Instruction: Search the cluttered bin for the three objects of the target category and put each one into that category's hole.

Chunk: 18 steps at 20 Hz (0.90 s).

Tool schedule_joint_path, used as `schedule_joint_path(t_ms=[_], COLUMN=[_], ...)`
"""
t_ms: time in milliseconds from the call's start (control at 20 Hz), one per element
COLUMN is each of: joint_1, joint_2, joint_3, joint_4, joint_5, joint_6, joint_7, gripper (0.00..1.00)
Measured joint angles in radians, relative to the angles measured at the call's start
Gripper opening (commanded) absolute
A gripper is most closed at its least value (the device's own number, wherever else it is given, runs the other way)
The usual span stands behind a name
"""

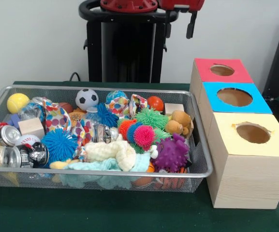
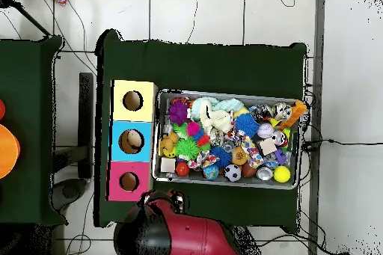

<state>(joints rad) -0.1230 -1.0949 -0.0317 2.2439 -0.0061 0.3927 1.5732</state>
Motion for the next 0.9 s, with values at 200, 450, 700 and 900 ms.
schedule_joint_path(t_ms=[200, 450, 700, 900], joint_1=[0.000, 0.000, 0.000, 0.008], joint_2=[0.029, 0.065, 0.092, 0.120], joint_3=[0.000, 0.000, -0.001, -0.008], joint_4=[-0.016, -0.043, -0.062, -0.081], joint_5=[0.001, 0.003, 0.008, 0.011], joint_6=[0.000, 0.000, 0.000, 0.000], joint_7=[0.000, 0.000, 0.000, 0.001], gripper=[1.00, 1.00, 1.00, 1.00])
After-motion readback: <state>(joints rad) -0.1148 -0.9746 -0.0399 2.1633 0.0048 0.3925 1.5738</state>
